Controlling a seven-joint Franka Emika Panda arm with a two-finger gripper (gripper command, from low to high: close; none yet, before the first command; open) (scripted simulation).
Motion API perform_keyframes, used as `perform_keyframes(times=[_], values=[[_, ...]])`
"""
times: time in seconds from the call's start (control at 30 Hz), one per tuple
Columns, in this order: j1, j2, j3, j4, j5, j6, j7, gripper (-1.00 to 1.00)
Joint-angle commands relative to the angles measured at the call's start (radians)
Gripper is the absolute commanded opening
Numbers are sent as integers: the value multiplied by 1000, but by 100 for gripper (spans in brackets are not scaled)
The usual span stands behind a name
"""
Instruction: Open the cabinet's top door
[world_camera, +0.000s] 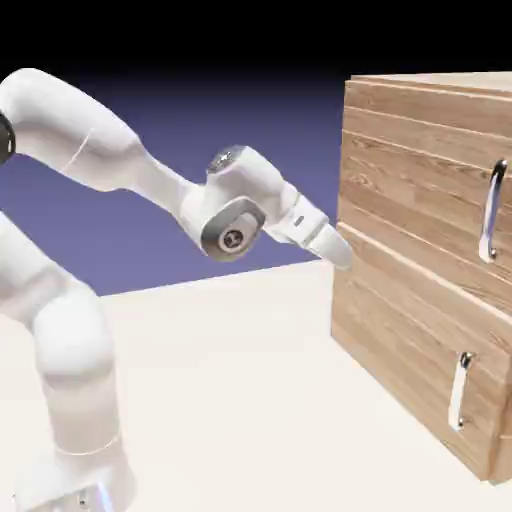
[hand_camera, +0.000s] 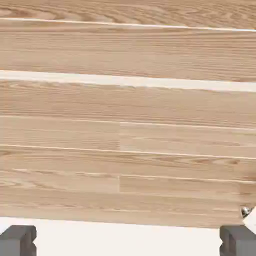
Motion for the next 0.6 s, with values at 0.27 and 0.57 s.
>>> perform_keyframes(times=[0.27, 0.57], values=[[159, -65, -179, 104, -391, -2, 263, 100], [319, -129, -358, 208, -783, -3, 526, 100]])
